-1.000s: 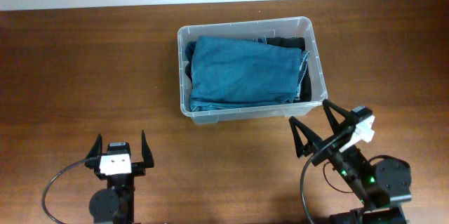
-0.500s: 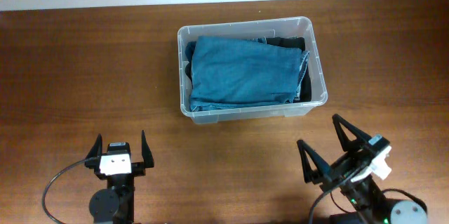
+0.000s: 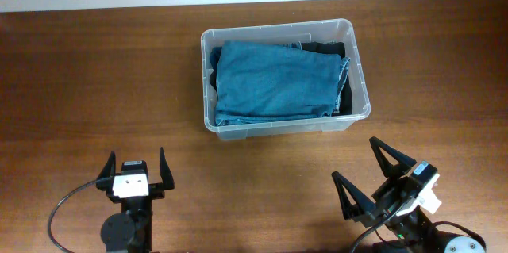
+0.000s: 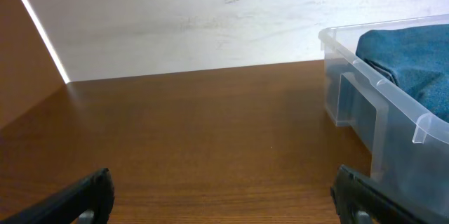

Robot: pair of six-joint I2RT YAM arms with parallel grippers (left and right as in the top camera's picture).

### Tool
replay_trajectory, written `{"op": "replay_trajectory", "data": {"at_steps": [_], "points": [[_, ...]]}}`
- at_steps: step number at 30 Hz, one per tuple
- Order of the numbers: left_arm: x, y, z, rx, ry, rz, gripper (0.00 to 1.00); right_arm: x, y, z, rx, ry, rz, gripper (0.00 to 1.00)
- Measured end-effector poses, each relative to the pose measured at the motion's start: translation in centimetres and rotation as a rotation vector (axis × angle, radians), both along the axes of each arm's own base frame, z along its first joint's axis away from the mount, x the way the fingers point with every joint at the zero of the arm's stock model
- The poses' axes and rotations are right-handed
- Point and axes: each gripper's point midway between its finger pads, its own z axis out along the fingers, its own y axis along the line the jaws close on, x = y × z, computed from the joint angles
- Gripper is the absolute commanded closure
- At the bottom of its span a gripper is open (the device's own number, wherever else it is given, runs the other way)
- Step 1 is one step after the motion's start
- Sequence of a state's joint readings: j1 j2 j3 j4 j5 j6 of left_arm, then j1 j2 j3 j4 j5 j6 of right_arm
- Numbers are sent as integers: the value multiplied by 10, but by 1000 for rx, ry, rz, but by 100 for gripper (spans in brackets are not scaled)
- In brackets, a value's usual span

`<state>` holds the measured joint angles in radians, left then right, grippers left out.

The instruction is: Pack container

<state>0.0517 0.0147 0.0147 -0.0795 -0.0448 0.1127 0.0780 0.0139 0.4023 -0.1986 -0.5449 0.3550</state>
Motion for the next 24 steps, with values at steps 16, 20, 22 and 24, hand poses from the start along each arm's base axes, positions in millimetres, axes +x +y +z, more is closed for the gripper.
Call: {"op": "replay_trajectory", "data": {"at_steps": [16, 20, 22, 24], "points": [[0, 0, 0, 0, 0, 0, 1, 6, -5, -16, -13, 67, -38, 1], [0, 0, 0, 0, 0, 0, 1, 15, -21, -15, -1, 68, -144, 1], [0, 0, 0, 0, 0, 0, 1, 20, -30, -15, 8, 69, -205, 2], [0, 0, 0, 0, 0, 0, 1, 25, -42, -15, 19, 70, -279, 2]]}}
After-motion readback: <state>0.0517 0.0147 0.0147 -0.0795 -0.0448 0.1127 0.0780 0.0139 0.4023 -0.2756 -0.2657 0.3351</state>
